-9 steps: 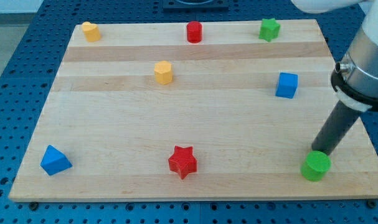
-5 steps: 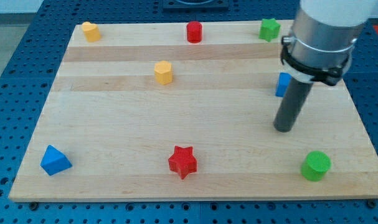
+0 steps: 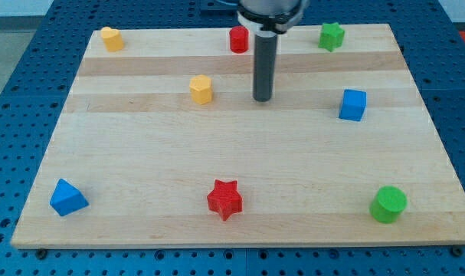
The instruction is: Move the yellow hexagon towards left center
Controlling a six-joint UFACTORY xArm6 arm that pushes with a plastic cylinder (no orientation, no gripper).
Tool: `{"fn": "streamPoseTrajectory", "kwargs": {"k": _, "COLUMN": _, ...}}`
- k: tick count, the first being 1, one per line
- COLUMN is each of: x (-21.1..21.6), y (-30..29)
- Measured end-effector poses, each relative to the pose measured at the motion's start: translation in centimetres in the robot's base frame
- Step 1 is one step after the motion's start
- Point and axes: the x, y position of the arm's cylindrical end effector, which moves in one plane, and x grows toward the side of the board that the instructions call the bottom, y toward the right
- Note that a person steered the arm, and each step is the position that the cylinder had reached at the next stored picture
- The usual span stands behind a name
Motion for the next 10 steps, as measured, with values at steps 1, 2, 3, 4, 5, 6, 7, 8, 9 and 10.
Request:
{"fn": "streamPoseTrajectory", "kwargs": {"k": 1, "x": 0.0, "y": -6.6}}
{"fn": "streamPoseTrajectory", "kwargs": {"k": 2, "x": 0.0, "y": -12.1}}
{"fn": "streamPoseTrajectory", "kwargs": {"k": 3, "x": 0.0, "y": -11.9}}
{"fn": "streamPoseTrajectory", "kwargs": {"k": 4, "x": -0.2, "y": -10.2}}
{"fn": "streamPoseTrajectory", "kwargs": {"k": 5, "x": -1.2, "y": -10.0}}
{"fn": "streamPoseTrajectory", "kwargs": {"k": 6, "x": -2.0, "y": -9.3}}
{"fn": "streamPoseTrajectory", "kwargs": {"k": 7, "x": -3.3, "y": -9.6}}
{"fn": "streamPoseTrajectory", "kwargs": {"k": 8, "x": -3.3, "y": -13.5}}
{"fn": "streamPoseTrajectory", "kwargs": {"k": 9, "x": -3.2, "y": -17.2}}
{"fn": "streamPoseTrajectory", "kwargs": {"k": 10, "x": -4.1, "y": -17.0}}
